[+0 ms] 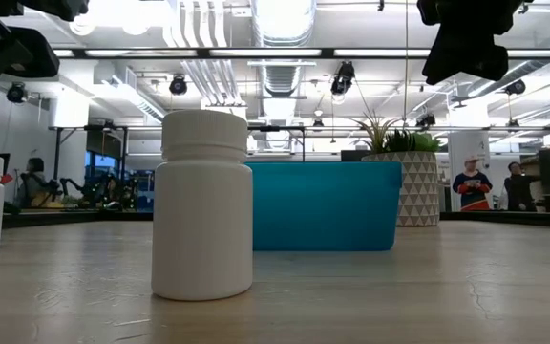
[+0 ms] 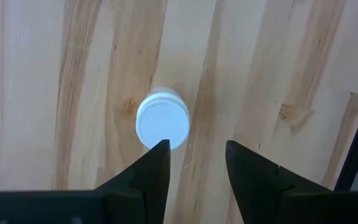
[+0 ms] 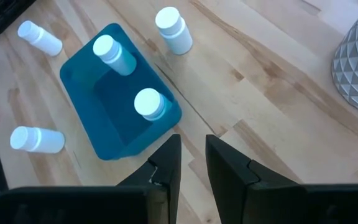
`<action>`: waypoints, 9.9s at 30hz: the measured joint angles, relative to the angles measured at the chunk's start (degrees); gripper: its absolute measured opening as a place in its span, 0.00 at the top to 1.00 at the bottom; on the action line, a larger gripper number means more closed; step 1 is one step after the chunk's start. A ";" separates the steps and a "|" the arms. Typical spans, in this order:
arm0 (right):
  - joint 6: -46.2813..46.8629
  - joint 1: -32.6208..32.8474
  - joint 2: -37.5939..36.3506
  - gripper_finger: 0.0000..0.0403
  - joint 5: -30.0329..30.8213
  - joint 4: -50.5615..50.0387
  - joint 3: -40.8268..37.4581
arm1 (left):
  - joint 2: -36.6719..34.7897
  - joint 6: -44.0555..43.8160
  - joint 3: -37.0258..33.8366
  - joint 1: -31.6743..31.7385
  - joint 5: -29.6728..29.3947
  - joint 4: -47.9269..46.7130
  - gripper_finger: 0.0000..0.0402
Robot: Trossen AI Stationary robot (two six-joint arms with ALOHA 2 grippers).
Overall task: Pick and place pill bottles into a basket
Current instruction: Put the white pill bottle into the blue bin
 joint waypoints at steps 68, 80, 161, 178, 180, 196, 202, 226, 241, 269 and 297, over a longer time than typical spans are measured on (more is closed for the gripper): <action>-0.74 0.13 0.00 0.83 -0.11 1.13 0.00 | 6.51 3.52 -4.66 1.09 -3.65 4.52 0.63; -0.73 0.11 0.00 0.83 -0.07 1.29 0.00 | 3.55 4.62 -3.60 1.28 -2.77 4.27 0.63; -2.17 0.11 0.02 0.83 0.00 1.68 0.00 | 26.02 71.02 26.43 23.28 -2.64 5.82 0.63; -2.23 0.11 0.02 0.83 0.33 1.68 0.02 | 27.23 78.15 26.43 23.26 -0.83 4.48 0.63; -2.21 0.11 0.02 0.83 0.75 1.68 0.02 | 27.23 78.59 26.43 23.26 -0.79 4.48 0.63; -2.07 0.09 0.02 0.83 1.50 1.72 0.02 | 29.20 79.64 26.22 23.26 1.19 4.42 0.63; -2.15 0.07 0.02 0.83 1.50 2.82 0.02 | 29.14 79.73 26.27 23.28 1.09 4.75 0.63; -2.06 0.11 0.02 0.83 1.49 2.95 0.02 | 29.14 80.04 26.27 23.61 2.19 4.99 0.56; -2.04 0.11 0.02 0.83 1.46 2.95 0.02 | 28.89 79.51 26.85 23.71 4.49 3.84 0.56; -8.62 0.13 0.00 0.83 -7.90 3.07 0.02 | 15.77 53.19 32.15 26.26 -6.34 5.70 0.56; 7.09 14.12 14.03 0.44 -27.46 3.51 1.89 | 7.54 23.75 29.15 14.91 -20.71 6.45 0.56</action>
